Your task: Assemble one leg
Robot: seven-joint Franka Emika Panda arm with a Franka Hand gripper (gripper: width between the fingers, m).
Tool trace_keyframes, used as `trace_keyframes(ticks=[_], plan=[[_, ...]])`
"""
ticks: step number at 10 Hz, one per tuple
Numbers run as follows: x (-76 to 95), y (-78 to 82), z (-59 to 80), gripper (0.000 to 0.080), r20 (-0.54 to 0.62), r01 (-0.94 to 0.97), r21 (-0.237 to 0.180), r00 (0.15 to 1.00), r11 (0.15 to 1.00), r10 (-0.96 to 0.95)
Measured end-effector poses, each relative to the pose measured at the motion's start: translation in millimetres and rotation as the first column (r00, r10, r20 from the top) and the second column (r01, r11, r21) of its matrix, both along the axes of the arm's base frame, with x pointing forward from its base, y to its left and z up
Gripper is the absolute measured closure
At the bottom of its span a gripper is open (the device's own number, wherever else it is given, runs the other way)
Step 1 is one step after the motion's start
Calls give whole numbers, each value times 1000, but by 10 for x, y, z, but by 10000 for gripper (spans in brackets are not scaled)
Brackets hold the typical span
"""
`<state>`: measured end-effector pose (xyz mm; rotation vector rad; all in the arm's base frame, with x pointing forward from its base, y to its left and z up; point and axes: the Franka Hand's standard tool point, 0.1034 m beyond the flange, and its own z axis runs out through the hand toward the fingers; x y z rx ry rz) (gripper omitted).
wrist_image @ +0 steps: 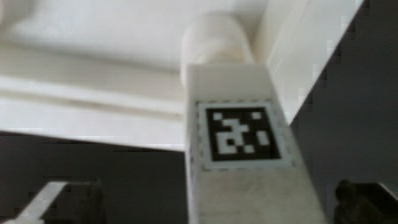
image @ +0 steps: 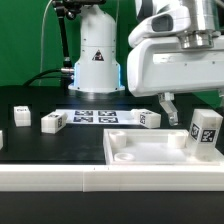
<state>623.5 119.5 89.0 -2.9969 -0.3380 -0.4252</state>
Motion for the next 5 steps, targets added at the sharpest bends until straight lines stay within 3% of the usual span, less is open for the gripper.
trace_keyframes(ticks=[3, 5], plan=[[-74, 79, -12, 151, -188, -7, 8, 982, 1000, 8], [-28, 69, 5, 151, -218, -7, 11, 976, 1000, 9]])
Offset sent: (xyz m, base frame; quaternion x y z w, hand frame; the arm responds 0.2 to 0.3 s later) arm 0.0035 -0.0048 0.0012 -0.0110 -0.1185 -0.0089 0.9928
